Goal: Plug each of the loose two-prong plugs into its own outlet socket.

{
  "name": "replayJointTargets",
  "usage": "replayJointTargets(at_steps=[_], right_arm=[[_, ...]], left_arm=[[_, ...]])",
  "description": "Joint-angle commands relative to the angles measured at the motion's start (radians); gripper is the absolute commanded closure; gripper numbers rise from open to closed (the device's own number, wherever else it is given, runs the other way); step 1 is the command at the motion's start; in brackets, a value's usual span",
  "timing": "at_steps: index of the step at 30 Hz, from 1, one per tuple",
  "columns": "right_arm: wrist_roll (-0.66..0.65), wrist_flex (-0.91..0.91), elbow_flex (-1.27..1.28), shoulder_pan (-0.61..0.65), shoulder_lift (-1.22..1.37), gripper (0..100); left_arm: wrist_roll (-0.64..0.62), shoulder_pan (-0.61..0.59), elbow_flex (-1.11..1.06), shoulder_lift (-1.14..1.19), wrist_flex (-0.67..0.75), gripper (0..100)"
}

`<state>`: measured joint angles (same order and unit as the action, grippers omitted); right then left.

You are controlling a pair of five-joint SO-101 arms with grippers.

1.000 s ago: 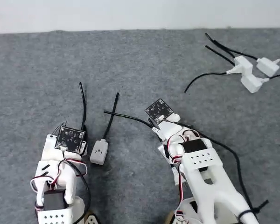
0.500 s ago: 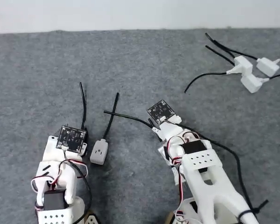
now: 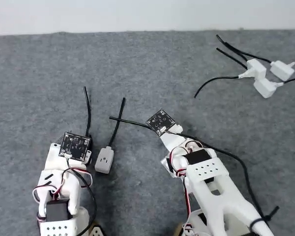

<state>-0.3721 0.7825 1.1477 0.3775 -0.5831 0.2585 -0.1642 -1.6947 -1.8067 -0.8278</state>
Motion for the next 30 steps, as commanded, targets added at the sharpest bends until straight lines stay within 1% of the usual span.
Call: replayJointTargets(at_steps=[1, 5, 10, 12, 18, 22, 25, 30], right_arm=[[-0.012, -0.021, -0.011, 0.010, 0.002, 65.3], [-0.115, -0.025, -0.048, 0.012, 0.004, 65.3], [-0.155, 0.028, -0.207, 0.012, 0.051, 65.3], [-0.167, 0.030, -0.284, 0.012, 0.142, 65.3], [-0.167, 0.030, -0.477, 0.053, 0.535, 65.3], [-0.167, 0.047, -0.534, 0.079, 0.644, 65.4], [-0.161, 0.053, -0.546, 0.073, 0.647, 70.4], [-0.161, 0.039, -0.548, 0.071, 0.656, 87.9]], left_arm=[[0.009, 0.005, 0.013, -0.014, 0.026, 80], [0.009, 0.006, 0.013, -0.014, 0.028, 80], [0.008, 0.006, 0.013, -0.014, 0.028, 80], [0.008, 0.006, 0.013, -0.014, 0.028, 80], [0.008, 0.006, 0.013, -0.014, 0.028, 80], [0.009, 0.006, 0.013, -0.014, 0.031, 80], [0.009, 0.006, 0.013, -0.014, 0.031, 80], [0.008, 0.006, 0.013, -0.014, 0.028, 80]])
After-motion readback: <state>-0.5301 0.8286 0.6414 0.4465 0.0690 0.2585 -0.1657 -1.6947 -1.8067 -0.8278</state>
